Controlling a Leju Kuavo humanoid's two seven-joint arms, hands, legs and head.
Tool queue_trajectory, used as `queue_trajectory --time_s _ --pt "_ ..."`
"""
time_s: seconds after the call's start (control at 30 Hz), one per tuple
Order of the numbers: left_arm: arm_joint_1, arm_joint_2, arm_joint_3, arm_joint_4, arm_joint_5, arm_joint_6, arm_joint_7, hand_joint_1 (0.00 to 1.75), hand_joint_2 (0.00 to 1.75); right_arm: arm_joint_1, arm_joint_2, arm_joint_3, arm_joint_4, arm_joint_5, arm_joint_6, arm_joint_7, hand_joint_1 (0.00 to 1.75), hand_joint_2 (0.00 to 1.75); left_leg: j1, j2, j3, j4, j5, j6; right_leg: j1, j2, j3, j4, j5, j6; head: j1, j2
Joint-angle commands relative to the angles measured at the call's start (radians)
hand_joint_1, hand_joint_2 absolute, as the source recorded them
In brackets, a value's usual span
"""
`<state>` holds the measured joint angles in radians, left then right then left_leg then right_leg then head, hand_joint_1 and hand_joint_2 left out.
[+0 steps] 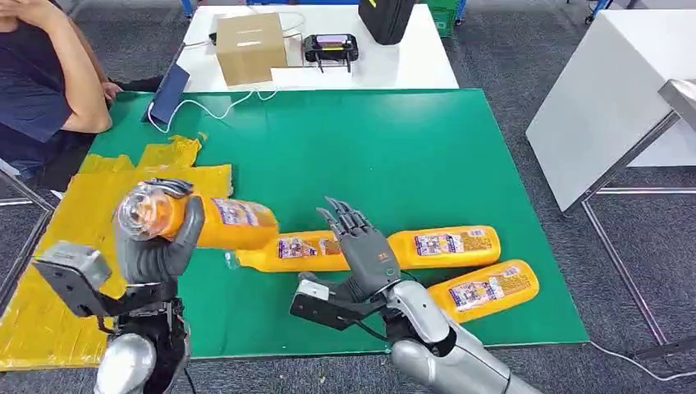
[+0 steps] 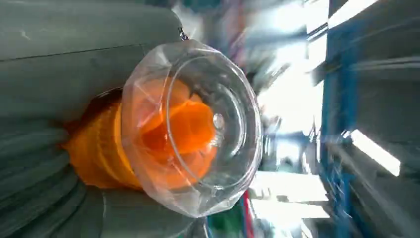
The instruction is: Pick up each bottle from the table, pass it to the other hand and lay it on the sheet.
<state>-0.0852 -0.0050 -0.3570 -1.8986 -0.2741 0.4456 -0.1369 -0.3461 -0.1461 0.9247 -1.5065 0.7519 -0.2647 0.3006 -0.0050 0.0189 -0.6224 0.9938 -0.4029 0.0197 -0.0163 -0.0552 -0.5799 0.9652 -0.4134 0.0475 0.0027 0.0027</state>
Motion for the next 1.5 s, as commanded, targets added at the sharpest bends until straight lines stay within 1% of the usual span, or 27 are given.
queue_trajectory --time_s 0.03,0.07,0.17,0.2,0.23,0.3,0.33,0.37,0.47,0.53,0.63,0.67,0.73,0.77,0.87,0.93,0.97,1.0,1.03,1.1,1.13,1.17,1.23,1.33,1.4,1.43,1.5 --pt "-0.171 0.064 0.111 0.150 -0.535 0.011 0.052 1.75 1.75 0.033 -0.018 -0.050 -0.063 0.036 0.068 0.009 0.00 0.00 0.001 -0.003 0.003 0.000 0.000 -0.001 0.000 0.001 0.003 0.000 -0.001 -0.002 0.000 0.000" --pt "-0.199 0.090 0.097 0.177 -0.691 -0.039 0.105 1.75 1.75 0.040 -0.016 -0.057 -0.070 0.038 0.081 0.014 0.00 0.00 0.001 -0.001 0.002 0.000 0.000 -0.001 0.000 0.002 0.002 0.000 -0.001 -0.002 0.000 0.000" --pt "-0.216 0.093 0.093 0.195 -0.708 -0.058 0.114 1.75 1.75 0.044 -0.014 -0.061 -0.078 0.042 0.090 0.015 0.00 0.00 0.001 -0.003 0.003 0.000 -0.001 -0.002 0.001 0.003 0.004 0.000 -0.001 -0.002 0.000 0.000" --pt "-0.228 0.105 0.079 0.211 -0.775 -0.080 0.134 1.75 1.75 0.046 -0.013 -0.063 -0.082 0.046 0.098 0.017 0.00 0.00 0.001 -0.003 0.003 0.000 0.000 -0.002 0.000 0.001 0.003 0.000 -0.001 -0.002 0.000 0.000" --pt "-0.246 0.130 0.054 0.227 -0.887 -0.123 0.162 1.75 1.75 0.050 -0.010 -0.068 -0.087 0.050 0.107 0.018 0.00 0.00 0.001 -0.002 0.002 0.000 0.000 -0.001 0.000 0.001 0.002 0.000 -0.001 -0.002 0.000 0.000" --pt "-0.280 0.155 0.015 0.269 -0.960 -0.198 0.184 1.75 1.75 0.057 -0.009 -0.072 -0.097 0.057 0.123 0.020 0.00 0.00 0.001 -0.001 0.003 0.000 -0.001 -0.002 0.001 0.003 0.003 0.000 -0.001 -0.002 0.000 0.000" --pt "-0.300 0.175 -0.016 0.291 -1.007 -0.249 0.199 1.75 1.75 0.062 -0.008 -0.078 -0.102 0.063 0.131 0.021 0.00 0.00 0.002 -0.003 0.004 0.000 -0.001 -0.002 0.001 0.003 0.005 0.000 -0.002 -0.002 0.000 0.000" --pt "-0.328 0.192 -0.053 0.329 -1.038 -0.337 0.209 1.75 1.75 0.069 -0.009 -0.082 -0.109 0.070 0.142 0.022 0.00 0.00 0.001 -0.004 0.003 0.000 0.000 -0.002 0.001 0.001 0.004 0.000 -0.002 -0.002 0.000 0.000" --pt "-0.391 0.203 -0.120 0.446 -1.080 -0.438 0.222 1.75 1.75 0.078 -0.007 -0.090 -0.122 0.081 0.160 0.022 0.00 0.00 0.002 -0.004 0.003 0.000 0.000 -0.002 0.001 0.000 0.004 0.000 -0.001 -0.002 0.000 0.000" --pt "-0.419 0.206 -0.141 0.521 -1.071 -0.482 0.227 1.75 1.75 0.081 -0.004 -0.094 -0.124 0.083 0.166 0.021 0.00 0.00 0.001 -0.005 0.003 0.000 0.000 -0.002 0.000 -0.001 0.004 0.000 -0.001 -0.002 0.000 0.000" --pt "-0.452 0.217 -0.160 0.628 -1.061 -0.483 0.228 1.75 1.75 0.083 -0.003 -0.096 -0.128 0.086 0.170 0.019 0.00 0.00 0.001 -0.003 0.003 0.000 0.000 -0.001 0.000 0.001 0.003 0.000 -0.001 -0.002 0.000 0.000" --pt "-0.451 0.220 -0.160 0.631 -1.061 -0.478 0.224 1.75 1.75 0.084 -0.003 -0.096 -0.128 0.086 0.170 0.019 0.00 0.00 0.001 -0.004 0.005 0.000 0.000 -0.002 0.001 0.002 0.005 0.000 -0.001 -0.002 0.000 0.000" --pt "-0.451 0.220 -0.160 0.631 -1.061 -0.478 0.224 1.75 1.75 0.084 -0.003 -0.096 -0.128 0.086 0.170 0.019 0.00 0.00 0.001 -0.002 0.003 0.000 0.000 -0.001 0.000 0.003 0.003 0.000 -0.001 -0.002 0.000 0.000" --pt "-0.451 0.220 -0.160 0.631 -1.061 -0.478 0.224 1.75 1.75 0.084 -0.003 -0.096 -0.128 0.086 0.170 0.019 0.00 0.00 0.002 -0.002 0.005 0.000 -0.001 -0.002 0.001 0.004 0.005 0.000 -0.002 -0.003 0.000 0.000" --pt "-0.451 0.220 -0.160 0.631 -1.061 -0.478 0.224 1.75 1.75 0.084 -0.003 -0.096 -0.128 0.086 0.170 0.019 0.00 0.00 0.001 -0.001 0.002 0.000 0.000 -0.001 0.000 0.002 0.002 0.000 -0.001 -0.001 0.000 0.000" --pt "-0.449 0.224 -0.161 0.624 -1.058 -0.497 0.228 1.75 1.75 0.083 -0.004 -0.096 -0.128 0.088 0.171 0.018 0.00 0.00 0.001 -0.001 0.003 0.000 -0.001 -0.002 0.001 0.004 0.004 0.000 -0.001 -0.002 0.000 0.000" --pt "-0.450 0.227 -0.153 0.664 -1.037 -0.521 0.223 1.75 1.75 0.089 -0.004 -0.101 -0.130 0.088 0.169 0.018 0.00 0.00 0.001 -0.001 0.002 0.000 0.000 -0.001 0.000 0.003 0.002 0.000 0.000 -0.001 0.000 0.000" --pt "-0.450 0.231 -0.152 0.690 -1.032 -0.523 0.221 1.75 1.75 0.091 -0.005 -0.103 -0.131 0.089 0.170 0.018 0.00 0.00 0.002 -0.001 0.004 0.001 -0.001 -0.002 0.001 0.004 0.004 0.001 -0.002 -0.002 0.000 0.000" --pt "-0.452 0.233 -0.155 0.720 -1.033 -0.517 0.217 1.75 1.75 0.095 -0.007 -0.105 -0.132 0.089 0.169 0.018 0.00 0.00 0.001 -0.001 0.003 0.000 0.000 -0.001 0.000 0.003 0.003 0.000 -0.001 -0.002 0.000 0.000" --pt "-0.451 0.230 -0.150 0.774 -1.015 -0.510 0.196 1.75 1.75 0.100 -0.009 -0.109 -0.129 0.092 0.170 0.018 0.00 0.00 0.001 -0.002 0.005 0.000 -0.001 -0.002 0.001 0.004 0.006 0.000 -0.001 -0.002 0.000 0.000" --pt "-0.454 0.229 -0.154 0.793 -1.016 -0.509 0.191 1.75 1.75 0.101 -0.009 -0.110 -0.127 0.094 0.171 0.018 0.00 0.00 0.001 -0.001 0.004 0.000 0.000 -0.001 0.000 0.003 0.004 0.000 -0.001 -0.002 0.000 0.000" --pt "-0.453 0.227 -0.157 0.807 -1.018 -0.506 0.188 1.75 1.75 0.101 -0.009 -0.111 -0.123 0.096 0.172 0.018 0.00 0.00 0.002 -0.001 0.006 0.000 -0.001 -0.002 0.001 0.006 0.006 0.000 -0.001 -0.003 0.000 0.000" --pt "-0.462 0.216 -0.156 0.849 -1.001 -0.510 0.177 1.75 1.75 0.105 -0.004 -0.118 -0.114 0.101 0.172 0.017 0.00 0.00 0.001 0.000 0.003 0.000 0.000 -0.001 0.001 0.004 0.003 0.000 0.000 -0.002 0.000 0.000" --pt "-0.461 0.208 -0.141 0.870 -0.962 -0.521 0.162 1.75 1.75 0.108 -0.003 -0.126 -0.107 0.105 0.172 0.016 0.00 0.00 0.002 -0.002 0.005 0.000 -0.001 -0.002 0.001 0.004 0.005 0.000 -0.002 -0.002 0.000 0.000" --pt "-0.458 0.198 -0.122 0.892 -0.925 -0.529 0.156 1.75 1.75 0.110 0.001 -0.134 -0.099 0.112 0.174 0.014 0.00 0.00 0.001 0.000 0.002 0.000 0.000 -0.001 0.000 0.003 0.002 0.000 0.000 -0.001 0.000 0.000" --pt "-0.454 0.194 -0.115 0.899 -0.912 -0.528 0.154 1.75 1.75 0.111 0.003 -0.139 -0.097 0.114 0.174 0.014 0.00 0.00 0.002 -0.001 0.004 0.000 -0.001 -0.002 0.001 0.004 0.005 0.000 -0.001 -0.002 0.000 0.000" --pt "-0.446 0.186 -0.103 0.910 -0.895 -0.522 0.152 1.75 1.75 0.112 0.007 -0.144 -0.094 0.120 0.176 0.011 0.00 0.00 0.001 0.000 0.002 -0.001 0.000 -0.001 0.000 0.003 0.002 0.000 0.000 -0.001 0.000 0.000"
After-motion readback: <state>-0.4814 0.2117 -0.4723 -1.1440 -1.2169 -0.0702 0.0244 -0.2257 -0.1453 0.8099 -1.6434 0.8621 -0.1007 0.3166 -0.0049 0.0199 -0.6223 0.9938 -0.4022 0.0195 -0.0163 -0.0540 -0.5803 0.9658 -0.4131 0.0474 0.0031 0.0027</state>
